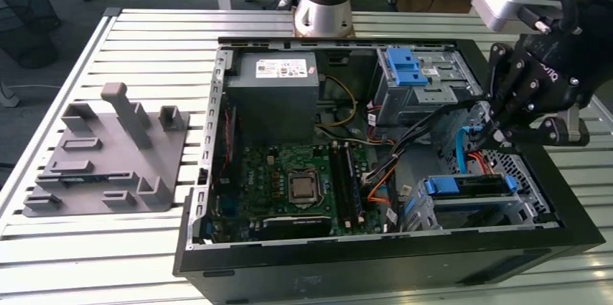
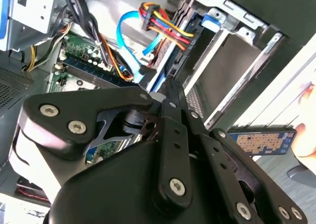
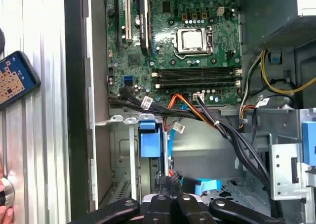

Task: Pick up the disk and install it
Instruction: 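Insert the second disk wire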

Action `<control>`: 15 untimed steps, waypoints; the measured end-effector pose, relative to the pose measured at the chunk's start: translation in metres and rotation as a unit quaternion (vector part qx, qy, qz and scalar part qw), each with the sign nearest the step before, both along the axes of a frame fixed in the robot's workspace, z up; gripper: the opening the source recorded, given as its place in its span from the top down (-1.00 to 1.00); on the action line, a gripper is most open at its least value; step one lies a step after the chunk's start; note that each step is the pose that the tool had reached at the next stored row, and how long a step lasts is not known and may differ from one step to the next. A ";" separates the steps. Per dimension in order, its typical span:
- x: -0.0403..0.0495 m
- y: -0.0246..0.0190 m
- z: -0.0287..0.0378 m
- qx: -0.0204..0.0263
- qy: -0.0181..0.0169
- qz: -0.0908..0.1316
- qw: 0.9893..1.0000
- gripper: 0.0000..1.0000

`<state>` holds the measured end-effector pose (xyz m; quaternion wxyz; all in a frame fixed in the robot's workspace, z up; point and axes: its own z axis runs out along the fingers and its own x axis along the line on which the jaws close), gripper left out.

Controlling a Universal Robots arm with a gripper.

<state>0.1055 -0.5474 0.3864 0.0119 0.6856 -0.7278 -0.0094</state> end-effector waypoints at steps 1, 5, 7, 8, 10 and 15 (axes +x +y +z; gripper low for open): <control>-0.0018 0.0055 0.0000 0.000 -0.001 0.000 1.000 0.79; -0.0022 0.0213 0.0006 0.000 -0.003 0.000 1.000 0.79; -0.0023 0.0247 0.0006 0.000 -0.004 0.000 1.000 0.79; -0.0023 0.0248 0.0006 0.000 -0.004 0.000 1.000 0.79; -0.0023 0.0248 0.0008 -0.001 -0.005 0.000 1.000 0.79; -0.0023 0.0254 0.0044 -0.003 -0.006 0.000 1.000 0.79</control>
